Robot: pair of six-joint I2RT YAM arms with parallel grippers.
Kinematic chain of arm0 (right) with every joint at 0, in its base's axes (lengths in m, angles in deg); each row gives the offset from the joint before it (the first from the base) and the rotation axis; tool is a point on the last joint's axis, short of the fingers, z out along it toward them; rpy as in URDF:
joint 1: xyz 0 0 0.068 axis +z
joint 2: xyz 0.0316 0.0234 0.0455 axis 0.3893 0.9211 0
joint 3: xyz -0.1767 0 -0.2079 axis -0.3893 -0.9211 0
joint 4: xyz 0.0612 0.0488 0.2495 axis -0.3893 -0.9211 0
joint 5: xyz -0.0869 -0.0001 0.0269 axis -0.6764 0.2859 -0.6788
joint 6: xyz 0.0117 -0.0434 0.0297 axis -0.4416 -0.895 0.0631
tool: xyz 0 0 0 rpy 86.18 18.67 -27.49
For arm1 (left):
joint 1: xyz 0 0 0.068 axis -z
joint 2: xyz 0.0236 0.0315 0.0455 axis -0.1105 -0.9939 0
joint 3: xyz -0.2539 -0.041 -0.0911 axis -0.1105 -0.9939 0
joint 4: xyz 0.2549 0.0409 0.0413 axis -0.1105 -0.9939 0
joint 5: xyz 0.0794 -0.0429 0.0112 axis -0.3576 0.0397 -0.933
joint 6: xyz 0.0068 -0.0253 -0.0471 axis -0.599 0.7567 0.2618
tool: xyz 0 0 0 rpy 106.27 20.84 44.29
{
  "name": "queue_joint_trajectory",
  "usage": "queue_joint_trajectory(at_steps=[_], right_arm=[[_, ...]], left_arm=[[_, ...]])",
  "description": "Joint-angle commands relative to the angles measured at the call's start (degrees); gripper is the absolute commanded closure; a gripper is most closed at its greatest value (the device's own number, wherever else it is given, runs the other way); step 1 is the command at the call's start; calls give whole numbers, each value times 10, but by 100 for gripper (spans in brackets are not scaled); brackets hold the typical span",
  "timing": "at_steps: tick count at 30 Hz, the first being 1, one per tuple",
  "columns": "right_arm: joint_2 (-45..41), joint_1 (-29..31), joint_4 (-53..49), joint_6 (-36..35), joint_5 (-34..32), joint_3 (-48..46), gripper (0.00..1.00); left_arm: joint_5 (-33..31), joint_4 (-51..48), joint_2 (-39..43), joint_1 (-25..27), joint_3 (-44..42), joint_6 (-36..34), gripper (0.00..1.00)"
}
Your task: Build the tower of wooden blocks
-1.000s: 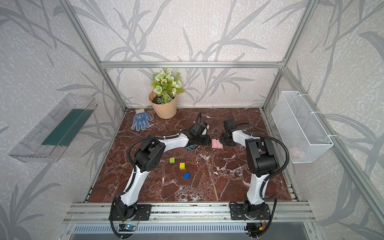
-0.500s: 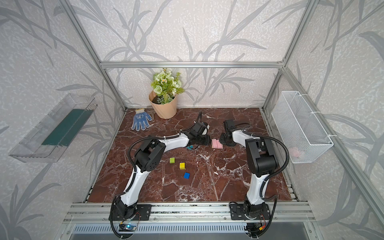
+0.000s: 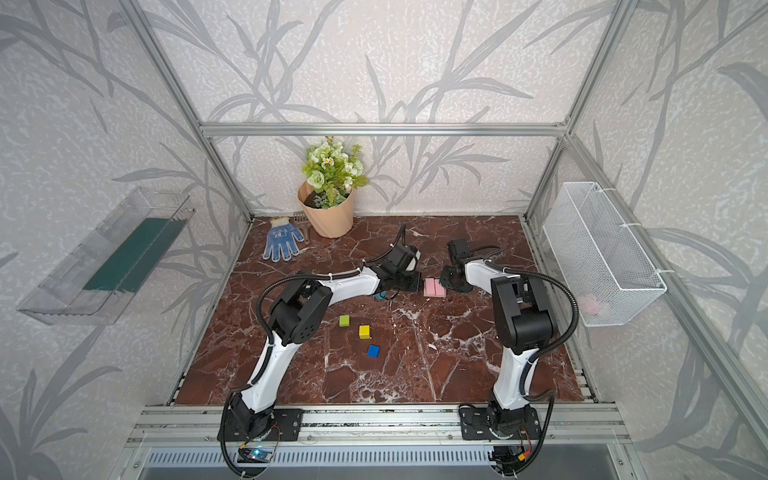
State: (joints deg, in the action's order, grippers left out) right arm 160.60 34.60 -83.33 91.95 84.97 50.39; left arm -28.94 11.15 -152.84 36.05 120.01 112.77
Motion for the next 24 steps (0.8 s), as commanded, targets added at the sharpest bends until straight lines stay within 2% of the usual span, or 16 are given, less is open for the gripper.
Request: queue_joint_trajectory(at_steps=[1,24], right_arm=[[-3,0,-30,1,4,-3,76],[-64,-10,-42,2,-27,-25,72]], left_arm=[[-4,-8,-10,11,2,2,77],[-29,-37,14,8,13,-14,78]])
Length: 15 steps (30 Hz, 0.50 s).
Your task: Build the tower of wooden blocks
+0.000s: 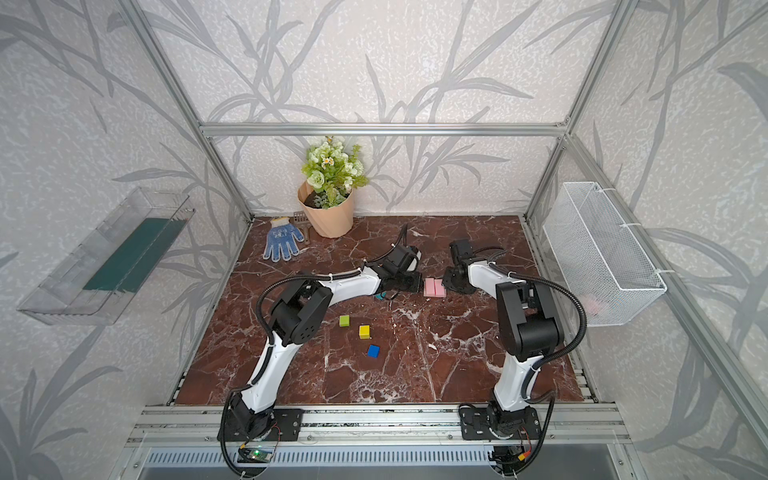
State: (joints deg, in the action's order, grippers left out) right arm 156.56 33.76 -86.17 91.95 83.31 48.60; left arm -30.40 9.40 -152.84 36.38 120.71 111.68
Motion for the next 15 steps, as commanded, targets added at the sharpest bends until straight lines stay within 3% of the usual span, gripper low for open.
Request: queue_joint_trajectory(at_steps=[1,15], right_arm=[[-25,-2,-14,1,-8,-8,72],[-55,4,-2,-2,11,-32,72]], left_arm=[[-18,-20,17,4,4,-3,78],[-35,-16,65,13,-28,-9,78]])
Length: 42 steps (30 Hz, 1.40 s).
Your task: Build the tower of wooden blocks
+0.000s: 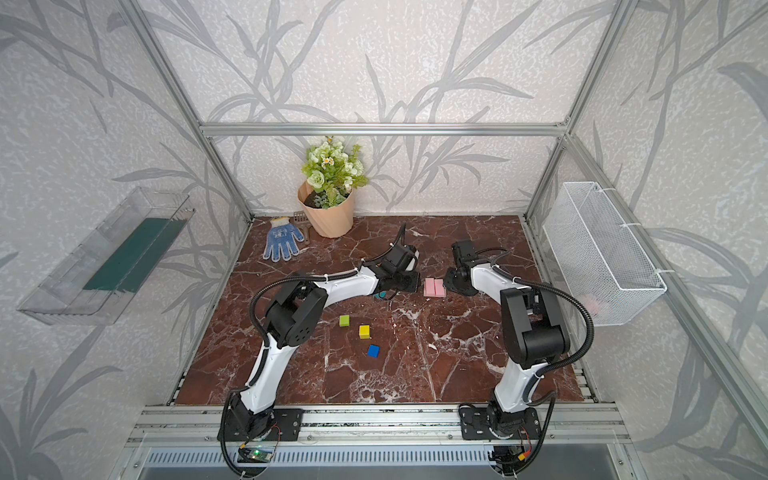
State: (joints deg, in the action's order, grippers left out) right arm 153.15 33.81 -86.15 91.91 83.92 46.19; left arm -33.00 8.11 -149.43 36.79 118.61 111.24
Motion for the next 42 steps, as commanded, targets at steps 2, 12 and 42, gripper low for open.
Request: queue_joint_trajectory(at_steps=[2,12,42], right_arm=[[-21,7,-1,-1,6,-9,72],[-11,22,6,1,11,-11,72],[11,33,11,7,11,0,72]], left_arm=[[-7,-2,30,11,-6,-4,78],[-5,-3,16,19,0,-2,78],[0,-13,-17,18,33,-2,78]])
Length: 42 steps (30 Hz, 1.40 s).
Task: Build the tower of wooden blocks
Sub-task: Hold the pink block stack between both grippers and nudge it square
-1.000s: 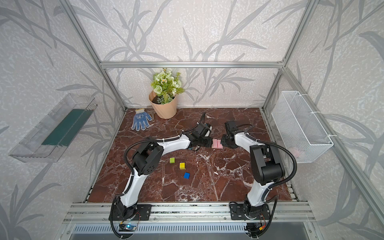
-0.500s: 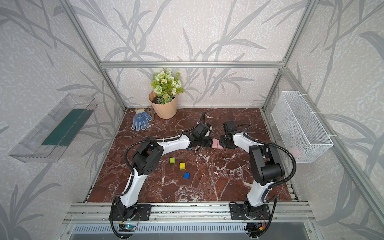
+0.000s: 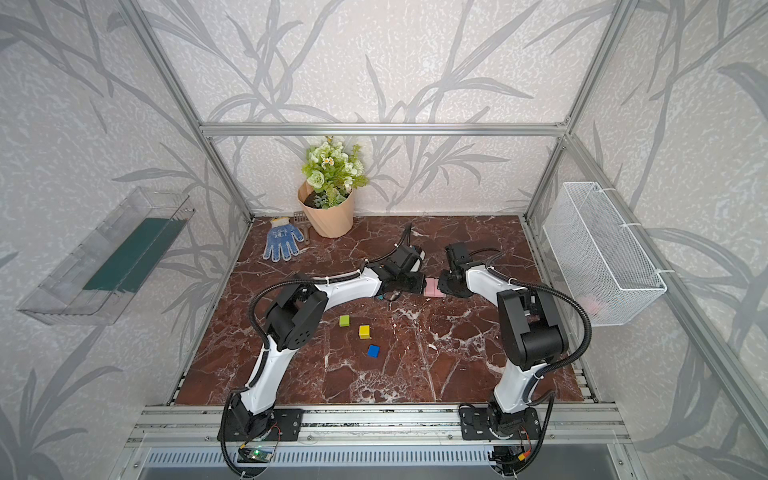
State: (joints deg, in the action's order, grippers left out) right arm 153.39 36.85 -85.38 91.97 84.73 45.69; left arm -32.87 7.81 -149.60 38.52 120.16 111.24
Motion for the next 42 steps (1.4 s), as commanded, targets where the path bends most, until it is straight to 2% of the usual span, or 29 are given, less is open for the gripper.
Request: queue_joint_trajectory(at_steps=[1,18,28,42], right_arm=[[10,2,3,7,3,5,72],[-5,2,2,19,-21,-3,72],[-7,0,-1,18,-28,-2,72],[-4,0,-3,15,-26,3,72]], left_arm=[[0,-10,-16,1,19,-2,79],[-5,-16,-12,0,30,-6,79],[-28,17,20,-9,-22,3,79],[-28,28,22,-15,-30,10,79]])
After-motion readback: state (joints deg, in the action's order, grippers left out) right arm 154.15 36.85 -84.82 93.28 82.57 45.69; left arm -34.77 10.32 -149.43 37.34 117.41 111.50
